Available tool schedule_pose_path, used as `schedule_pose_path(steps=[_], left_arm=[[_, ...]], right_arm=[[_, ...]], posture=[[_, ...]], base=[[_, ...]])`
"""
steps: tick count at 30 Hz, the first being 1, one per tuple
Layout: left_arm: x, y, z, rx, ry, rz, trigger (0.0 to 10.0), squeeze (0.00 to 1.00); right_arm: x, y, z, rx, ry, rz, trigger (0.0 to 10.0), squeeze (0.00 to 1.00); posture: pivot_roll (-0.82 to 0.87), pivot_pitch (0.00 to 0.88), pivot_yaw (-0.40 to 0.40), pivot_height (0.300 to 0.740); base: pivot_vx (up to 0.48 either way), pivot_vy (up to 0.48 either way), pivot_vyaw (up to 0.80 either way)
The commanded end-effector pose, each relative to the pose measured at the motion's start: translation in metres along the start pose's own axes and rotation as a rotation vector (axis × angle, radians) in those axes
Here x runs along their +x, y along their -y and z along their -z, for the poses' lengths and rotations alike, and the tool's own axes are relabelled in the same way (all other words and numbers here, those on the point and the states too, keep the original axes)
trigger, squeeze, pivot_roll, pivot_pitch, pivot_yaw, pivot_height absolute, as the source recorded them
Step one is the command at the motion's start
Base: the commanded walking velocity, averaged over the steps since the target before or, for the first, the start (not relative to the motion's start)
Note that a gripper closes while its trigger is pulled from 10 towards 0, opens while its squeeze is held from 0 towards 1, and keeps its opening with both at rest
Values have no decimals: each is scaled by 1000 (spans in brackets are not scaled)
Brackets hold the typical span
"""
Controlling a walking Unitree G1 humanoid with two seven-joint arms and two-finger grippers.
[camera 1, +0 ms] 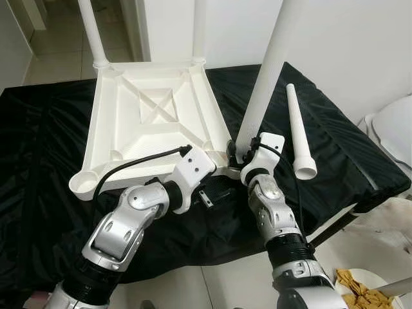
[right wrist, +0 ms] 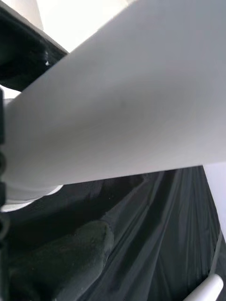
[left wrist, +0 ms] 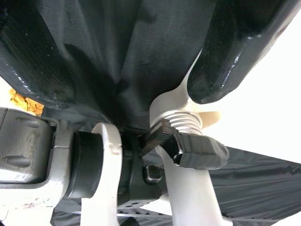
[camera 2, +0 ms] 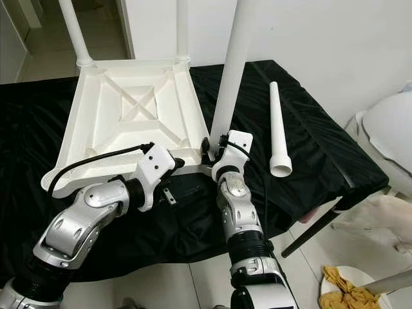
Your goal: Building children table
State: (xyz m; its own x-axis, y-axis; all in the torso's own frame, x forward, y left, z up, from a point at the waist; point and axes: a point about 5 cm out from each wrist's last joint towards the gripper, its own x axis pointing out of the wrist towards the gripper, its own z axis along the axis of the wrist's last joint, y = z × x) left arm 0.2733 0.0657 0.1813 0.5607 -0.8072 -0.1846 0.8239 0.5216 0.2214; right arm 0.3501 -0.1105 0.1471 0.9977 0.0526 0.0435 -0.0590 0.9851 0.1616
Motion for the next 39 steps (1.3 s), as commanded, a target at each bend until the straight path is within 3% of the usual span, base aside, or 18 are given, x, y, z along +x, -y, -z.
schedule_pose_path(steps=[1, 3, 5, 11, 15, 22, 23, 24, 25, 27, 28, 29, 39], left_arm=[[0, -2, -2, 0, 12, 4, 10000, 0], [0, -3, -2, 1, 12, 4, 10000, 0], [1, -4, -3, 4, 13, 8, 10000, 0], [2, -5, -3, 12, 13, 13, 10000, 0], [4, -5, -5, 13, 19, 17, 10000, 0], [3, -4, -6, 16, 21, 19, 10000, 0], [2, -5, -6, 18, 18, 21, 10000, 0], [2, -5, -6, 18, 18, 21, 10000, 0], [2, -5, -5, 21, 14, 25, 10000, 0], [2, -6, -4, 23, 11, 28, 10000, 0], [2, -6, -4, 24, 9, 31, 10000, 0], [2, -6, -4, 25, 10, 32, 10000, 0], [5, -4, -8, 21, 27, 33, 10000, 0]], right_arm=[[2, 2, -4, 0, -1, -30, 10000, 0], [2, 2, -5, -4, -1, -56, 10000, 0], [2, 4, -9, -11, 6, -170, 10000, 0], [3, 9, -14, -50, 15, -238, 10000, 0], [2, 24, -22, -146, 16, -382, 10000, 0], [1, 32, -25, -174, 7, -416, 10000, 0], [1, 34, -25, -188, -3, -451, 8941, 0], [1, 34, -25, -188, -3, -451, 8941, 0], [1, 37, -26, -202, -9, -480, 4824, 0], [2, 38, -26, -212, -13, -498, 4824, 0], [2, 41, -26, -232, -19, -508, 1647, 0], [2, 42, -25, -236, -30, -521, 0, 0], [-2, 51, -19, -230, -84, -566, 0, 0]], posture=[[-72, 47, 7, 740], [-74, 47, 9, 740], [-81, 45, 16, 740], [-87, 42, 19, 740], [-87, 36, 22, 740], [-83, 36, 25, 740], [-84, 37, 30, 740], [-84, 37, 30, 740], [-85, 37, 35, 740], [-85, 37, 35, 740], [-84, 34, 35, 740], [-87, 33, 34, 740], [-79, 56, 27, 740]], base=[[0, 0, 0], [0, 0, 0], [0, 0, 0], [0, 0, 0], [0, 0, 0], [0, 0, 0], [0, 0, 0], [0, 0, 0], [0, 0, 0], [0, 0, 0], [0, 0, 0], [0, 0, 0], [0, 0, 0]])
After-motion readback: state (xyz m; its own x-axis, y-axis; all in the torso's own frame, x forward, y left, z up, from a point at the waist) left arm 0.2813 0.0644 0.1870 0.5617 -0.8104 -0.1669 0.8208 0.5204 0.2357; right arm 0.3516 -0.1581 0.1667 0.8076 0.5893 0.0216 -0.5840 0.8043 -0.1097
